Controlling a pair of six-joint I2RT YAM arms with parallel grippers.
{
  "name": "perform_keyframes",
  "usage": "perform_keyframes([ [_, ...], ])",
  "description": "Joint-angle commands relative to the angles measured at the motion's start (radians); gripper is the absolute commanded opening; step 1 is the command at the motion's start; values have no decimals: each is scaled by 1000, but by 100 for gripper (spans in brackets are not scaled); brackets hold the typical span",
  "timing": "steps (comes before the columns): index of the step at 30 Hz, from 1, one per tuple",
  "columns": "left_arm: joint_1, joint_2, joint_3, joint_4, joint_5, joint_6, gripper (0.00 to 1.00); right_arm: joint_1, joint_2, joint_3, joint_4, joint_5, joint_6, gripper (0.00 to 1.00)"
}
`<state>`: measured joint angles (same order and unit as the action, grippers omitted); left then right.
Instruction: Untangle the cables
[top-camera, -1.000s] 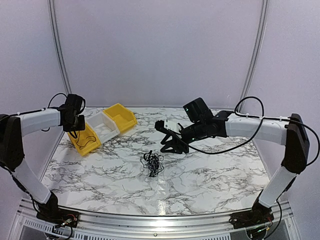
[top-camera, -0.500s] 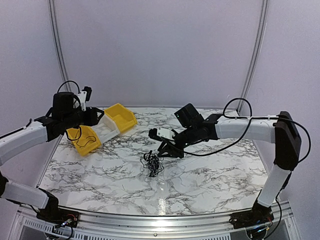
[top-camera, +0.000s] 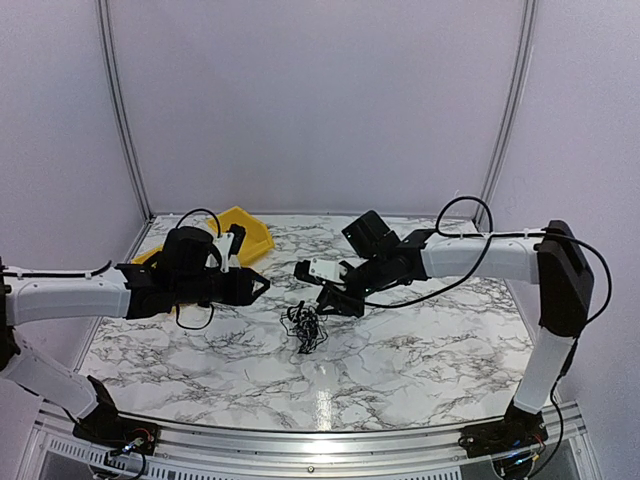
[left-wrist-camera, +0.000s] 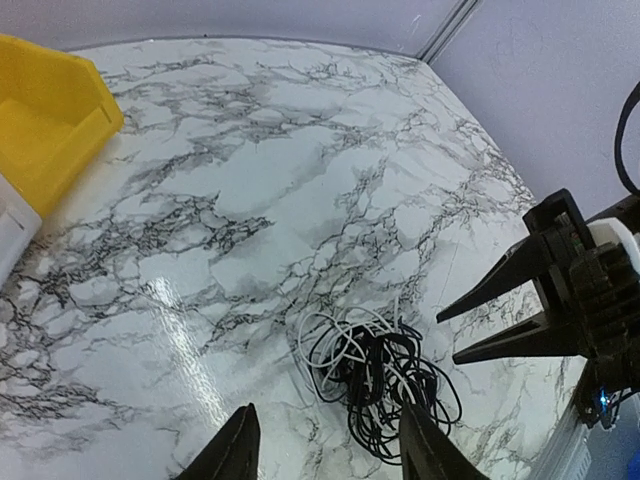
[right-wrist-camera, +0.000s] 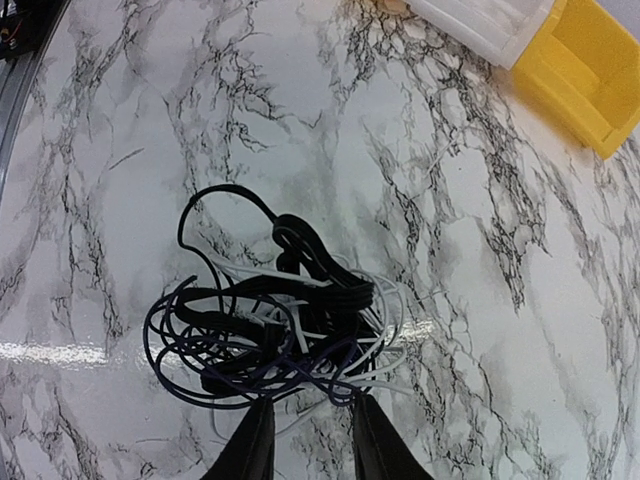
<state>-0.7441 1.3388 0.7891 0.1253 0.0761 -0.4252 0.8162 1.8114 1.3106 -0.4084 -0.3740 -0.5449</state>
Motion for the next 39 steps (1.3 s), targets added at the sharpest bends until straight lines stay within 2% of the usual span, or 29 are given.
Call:
perform_keyframes([
  [1, -83, 47, -24, 53, -68, -138, 49, 8, 29, 35, 19, 53, 29, 29],
  [8, -160, 96, -45, 72, -132, -184, 49, 6, 46, 35, 46, 85, 49, 30],
  [17, -169, 114, -65, 94, -178, -206, 49, 8, 80, 44, 63, 79, 53, 26],
  [19, -172, 115, -71, 109, -182, -208, 49, 8, 88, 49, 62, 80, 52, 25],
  [23, -178, 117, -72, 136, -193, -208, 49, 8, 73, 47, 76, 91, 57, 9],
  [28, -193, 132, -75, 220, -205, -205, 49, 9, 11, 34, 98, 83, 73, 0],
  [39, -233, 238, -38, 399, -266, -190, 50, 9, -53, 52, 80, -4, 127, 0],
])
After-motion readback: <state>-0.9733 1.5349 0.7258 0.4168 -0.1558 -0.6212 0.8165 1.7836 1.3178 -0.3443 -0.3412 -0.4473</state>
